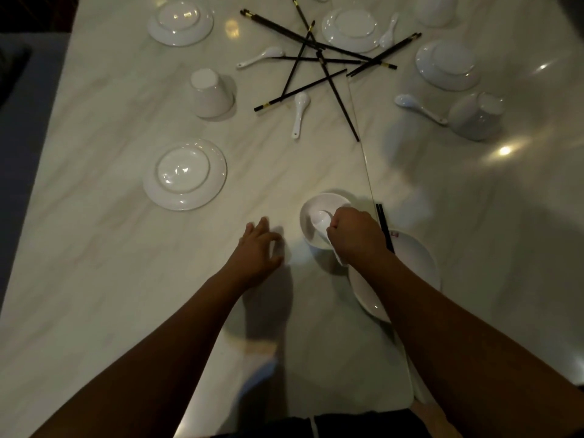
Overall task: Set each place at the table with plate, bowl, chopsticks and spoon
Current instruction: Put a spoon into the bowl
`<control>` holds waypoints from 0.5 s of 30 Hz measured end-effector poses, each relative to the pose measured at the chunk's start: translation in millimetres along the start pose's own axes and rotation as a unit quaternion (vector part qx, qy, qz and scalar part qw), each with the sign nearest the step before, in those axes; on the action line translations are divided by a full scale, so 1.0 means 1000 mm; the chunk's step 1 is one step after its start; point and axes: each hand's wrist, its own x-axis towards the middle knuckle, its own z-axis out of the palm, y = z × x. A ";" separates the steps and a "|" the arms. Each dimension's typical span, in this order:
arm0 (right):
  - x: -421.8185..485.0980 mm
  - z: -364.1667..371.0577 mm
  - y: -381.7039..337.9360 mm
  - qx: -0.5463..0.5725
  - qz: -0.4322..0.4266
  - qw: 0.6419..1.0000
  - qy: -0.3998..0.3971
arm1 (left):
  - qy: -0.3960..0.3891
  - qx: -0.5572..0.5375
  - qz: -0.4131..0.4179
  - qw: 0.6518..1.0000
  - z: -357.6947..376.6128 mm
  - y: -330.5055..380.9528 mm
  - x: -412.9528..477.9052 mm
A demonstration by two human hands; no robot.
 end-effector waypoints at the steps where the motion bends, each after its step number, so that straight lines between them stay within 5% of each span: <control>1: 0.000 0.000 0.000 -0.014 -0.002 1.000 -0.006 | 0.000 0.001 -0.002 1.000 0.001 0.000 -0.001; 8: -0.003 -0.001 -0.005 -0.075 -0.010 0.996 -0.041 | -0.009 0.021 -0.043 0.999 0.016 0.001 -0.013; 15: -0.022 -0.002 0.009 -0.017 -0.095 0.995 0.016 | -0.010 0.024 -0.059 0.998 0.025 0.002 -0.027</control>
